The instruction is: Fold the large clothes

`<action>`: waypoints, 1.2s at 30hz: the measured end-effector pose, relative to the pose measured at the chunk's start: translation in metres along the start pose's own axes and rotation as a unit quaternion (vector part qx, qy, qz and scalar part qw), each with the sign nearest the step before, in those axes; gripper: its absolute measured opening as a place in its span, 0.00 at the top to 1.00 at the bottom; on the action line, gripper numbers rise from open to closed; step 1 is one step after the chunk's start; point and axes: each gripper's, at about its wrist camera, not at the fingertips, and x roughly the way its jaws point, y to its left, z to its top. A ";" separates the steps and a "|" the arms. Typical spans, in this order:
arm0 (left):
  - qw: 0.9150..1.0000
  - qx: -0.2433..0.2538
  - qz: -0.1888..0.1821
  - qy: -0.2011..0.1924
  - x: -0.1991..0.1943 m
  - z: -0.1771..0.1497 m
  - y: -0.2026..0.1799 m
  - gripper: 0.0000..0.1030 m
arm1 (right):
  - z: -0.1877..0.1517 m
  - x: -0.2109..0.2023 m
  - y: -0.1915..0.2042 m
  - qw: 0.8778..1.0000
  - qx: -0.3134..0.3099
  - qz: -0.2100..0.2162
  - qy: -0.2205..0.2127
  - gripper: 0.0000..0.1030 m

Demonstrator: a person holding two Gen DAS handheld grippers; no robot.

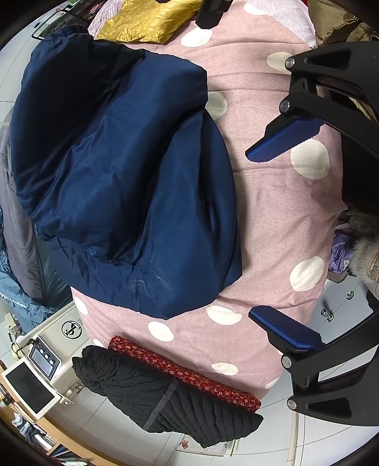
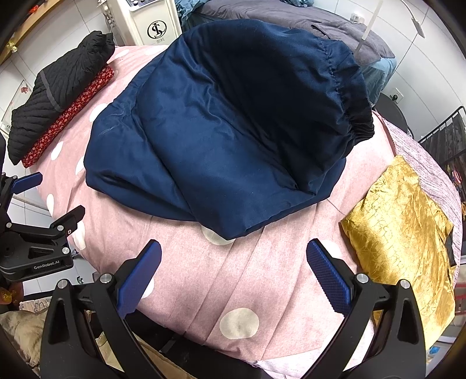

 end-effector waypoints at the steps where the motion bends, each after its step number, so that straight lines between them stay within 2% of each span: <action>1: 1.000 0.000 0.000 0.000 0.000 0.000 0.000 0.06 | 0.000 0.001 0.000 1.000 0.001 0.003 0.004 0.04; 12: 1.000 -0.003 -0.001 0.004 0.002 0.000 0.001 0.06 | 0.000 0.002 0.001 1.000 -0.002 0.000 0.008 0.04; 25: 1.000 -0.001 -0.002 0.008 0.005 -0.001 0.000 0.06 | 0.000 0.004 0.002 1.000 0.000 0.015 0.013 0.04; 29: 1.000 0.000 -0.002 0.009 0.006 -0.001 -0.001 0.06 | 0.000 0.006 0.002 1.000 -0.008 -0.003 0.012 0.04; 33: 1.000 -0.001 -0.002 0.010 0.007 -0.002 -0.002 0.06 | -0.001 0.009 0.003 0.999 -0.008 0.000 0.033 0.04; 36: 1.000 0.000 -0.002 0.012 0.008 -0.002 -0.002 0.06 | 0.000 0.009 0.003 0.999 -0.010 0.000 0.031 0.04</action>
